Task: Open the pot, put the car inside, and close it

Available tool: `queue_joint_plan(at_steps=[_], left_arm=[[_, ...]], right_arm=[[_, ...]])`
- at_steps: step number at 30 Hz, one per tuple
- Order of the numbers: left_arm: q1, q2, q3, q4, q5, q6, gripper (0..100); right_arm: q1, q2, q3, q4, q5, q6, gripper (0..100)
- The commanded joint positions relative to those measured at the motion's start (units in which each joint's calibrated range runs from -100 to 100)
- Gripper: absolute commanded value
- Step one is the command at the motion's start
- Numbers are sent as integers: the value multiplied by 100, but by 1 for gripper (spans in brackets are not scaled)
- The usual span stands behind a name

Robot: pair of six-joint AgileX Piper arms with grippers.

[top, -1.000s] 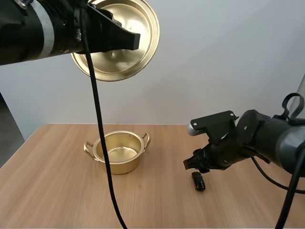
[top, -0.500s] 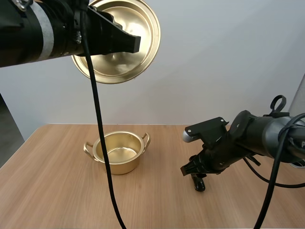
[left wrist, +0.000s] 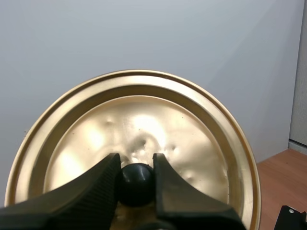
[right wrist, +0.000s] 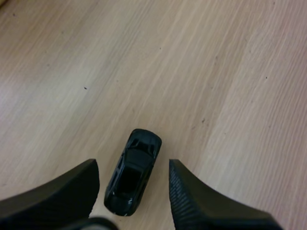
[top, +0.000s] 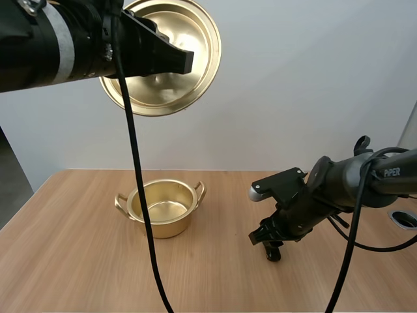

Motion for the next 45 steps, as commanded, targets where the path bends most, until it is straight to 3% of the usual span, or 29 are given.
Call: queue_joint_plan(at_steps=[1, 10, 12, 14, 15, 16, 19, 22, 25, 28, 31, 38, 42, 45], left_arm=[[2, -3, 1, 3, 13, -1, 0], [2, -3, 1, 3, 13, -1, 0], [2, -3, 1, 3, 13, -1, 0], [2, -3, 1, 3, 13, -1, 0], [2, -3, 1, 3, 13, -1, 0], [2, -3, 1, 3, 31, -1, 0], [2, -3, 1, 12, 178, -1, 0], [21, -3, 1, 25, 250, -29, 0], [208, -3, 1, -38, 199, -305, 0], [450, -3, 1, -434, 199, -315, 0], [712, -8, 1, -945, 238, -315, 0], [1300, -96, -6, -2202, 1268, -315, 0], [1510, -345, -20, -2338, 1268, -191, 0], [1552, -543, -24, -2338, 1268, -164, 0]], right_arm=[[-3, 106, 4, 23, -43, -50, 74], [-3, 681, 4, 99, -43, -175, 72], [-3, 769, 4, 95, -43, -175, 58], [-3, 868, 4, 95, -56, -186, 28], [-3, 882, 4, 95, -77, -218, 5], [-3, 885, -36, 95, -96, -299, 0], [-3, 756, -250, 126, -119, -299, 0], [-3, 329, -602, 658, -119, -527, 0], [15, -183, -1075, 1920, -1, -1276, 0], [163, -463, -1588, 3282, 873, -2240, 0], [481, -407, -1941, 4084, 1371, -2577, 0], [1445, 472, -2348, 4342, 291, -2825, 0], [1745, 1069, -2403, 4317, -317, -2968, 0], [1850, 1569, -2431, 4416, -317, -3318, 0]])
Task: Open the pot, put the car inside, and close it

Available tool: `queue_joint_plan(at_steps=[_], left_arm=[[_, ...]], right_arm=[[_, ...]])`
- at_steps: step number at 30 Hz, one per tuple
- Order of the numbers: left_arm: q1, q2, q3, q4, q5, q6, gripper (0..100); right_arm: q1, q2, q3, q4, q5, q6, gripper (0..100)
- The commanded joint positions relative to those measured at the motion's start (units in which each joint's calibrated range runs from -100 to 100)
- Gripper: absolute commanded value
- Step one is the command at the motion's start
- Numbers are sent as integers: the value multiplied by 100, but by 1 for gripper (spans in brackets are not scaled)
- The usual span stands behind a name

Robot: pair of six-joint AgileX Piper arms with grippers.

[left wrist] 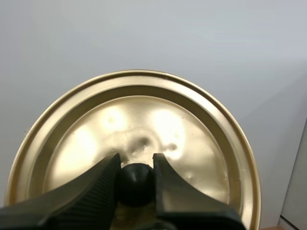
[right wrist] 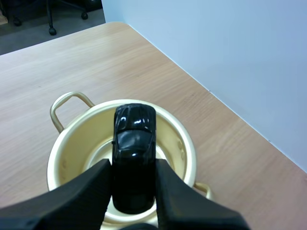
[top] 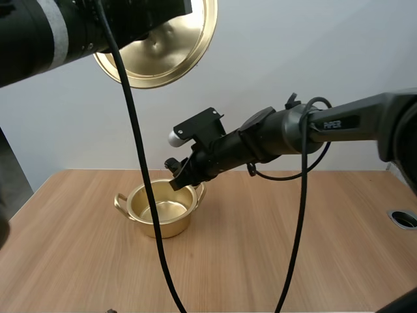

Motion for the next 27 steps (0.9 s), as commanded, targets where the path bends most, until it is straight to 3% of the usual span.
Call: queue_joint_plan(at_steps=[1, 11, 12, 16, 17, 18, 19, 20, 22, 23, 27], left_arm=[[7, -146, -6, 0, 37, 4, 0], [7, -582, -6, 444, 137, 4, 0], [7, -581, -6, 445, 160, 4, 0], [7, -581, -6, 445, 214, -45, 0], [7, -581, -6, 445, 214, -45, 0], [7, -581, -6, 470, 214, -36, 0], [7, -581, -6, 501, 194, -36, 0], [7, -581, -6, 545, 175, -36, 0], [7, -581, -6, 713, 71, -36, 0], [7, -569, -6, 789, 27, -36, 0], [7, -531, -6, 1267, -187, -36, 0]], right_arm=[[144, 507, -20, 287, -130, -326, 0], [235, 1338, -195, 191, -811, -359, 0], [235, 1383, -195, 175, -811, -359, 4], [242, 1488, -223, 161, -811, -359, 57], [242, 1488, -223, 202, -811, -359, 66], [242, 1472, -223, 291, -826, -359, 69], [242, 1450, -223, 346, -826, -359, 66], [242, 1407, -223, 418, -830, -359, 55], [242, 1279, -223, 510, -845, -359, 14], [242, 1188, -223, 510, -864, -359, 0], [119, 556, -159, 499, -970, -200, 0]])
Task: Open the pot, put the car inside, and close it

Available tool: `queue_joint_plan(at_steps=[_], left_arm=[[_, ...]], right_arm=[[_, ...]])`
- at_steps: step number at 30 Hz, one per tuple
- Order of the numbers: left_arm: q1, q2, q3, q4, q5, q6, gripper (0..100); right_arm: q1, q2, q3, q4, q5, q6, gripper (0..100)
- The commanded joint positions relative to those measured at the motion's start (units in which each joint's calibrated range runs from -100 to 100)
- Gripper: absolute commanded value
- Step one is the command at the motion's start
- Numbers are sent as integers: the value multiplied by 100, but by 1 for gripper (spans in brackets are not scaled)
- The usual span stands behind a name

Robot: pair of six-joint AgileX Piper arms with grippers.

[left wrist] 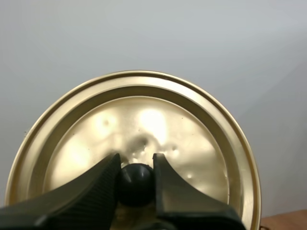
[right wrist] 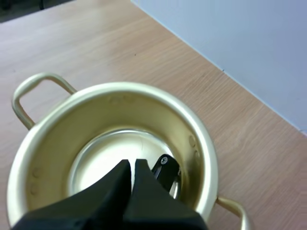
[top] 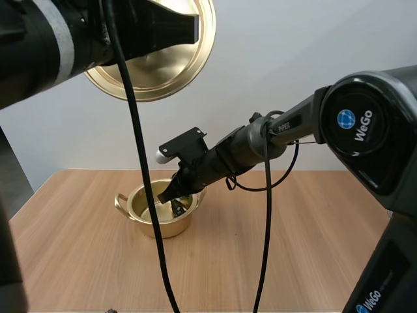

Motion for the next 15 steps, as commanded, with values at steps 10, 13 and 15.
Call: queue_joint_plan(at_steps=[10, 13, 15], left_arm=[[-2, 636, 78, 634, 448, 615, 0], [-2, 1095, 430, 622, 1118, 952, 0], [-2, 1549, 755, 612, 1458, 1211, 0]], right_arm=[[-1376, -3385, 200, -459, -137, 1103, 0], [-1789, -4287, 356, -1193, -111, 1694, 0], [-1999, -4863, 565, -1518, -92, 1954, 0]])
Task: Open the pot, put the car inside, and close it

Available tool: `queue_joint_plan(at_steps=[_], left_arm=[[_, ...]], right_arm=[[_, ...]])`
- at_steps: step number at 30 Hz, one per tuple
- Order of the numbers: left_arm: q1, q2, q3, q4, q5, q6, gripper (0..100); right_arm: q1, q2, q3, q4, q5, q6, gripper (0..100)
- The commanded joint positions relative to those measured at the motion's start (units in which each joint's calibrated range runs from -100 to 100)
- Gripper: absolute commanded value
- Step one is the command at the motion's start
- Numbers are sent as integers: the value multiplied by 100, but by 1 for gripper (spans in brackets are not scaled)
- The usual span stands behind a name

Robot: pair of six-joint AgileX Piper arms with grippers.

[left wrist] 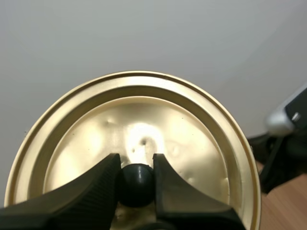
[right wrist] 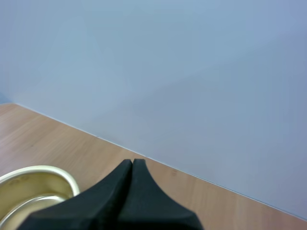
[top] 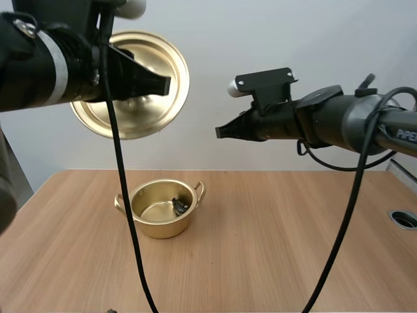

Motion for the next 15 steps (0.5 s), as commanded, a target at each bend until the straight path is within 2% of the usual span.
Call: queue_joint_plan(at_steps=[1, 4, 7, 10, 15], left_arm=[[-19, 673, 387, -22, 497, 391, 0], [-81, 1445, 590, 11, 790, 732, 0], [-287, 2125, 622, 236, 564, 878, 0], [-646, 2609, 622, 608, -375, 889, 0], [-1210, 3134, 652, 1131, -2194, 674, 0]], right_arm=[[-630, -2351, 246, -823, -8, 588, 0], [-811, -3119, 585, -990, 8, 598, 0], [-893, -3393, 852, -1122, 426, 623, 0], [-939, -3409, 1110, -1261, 573, 895, 0], [-1041, -3420, 1222, -1323, 608, 895, 0]])
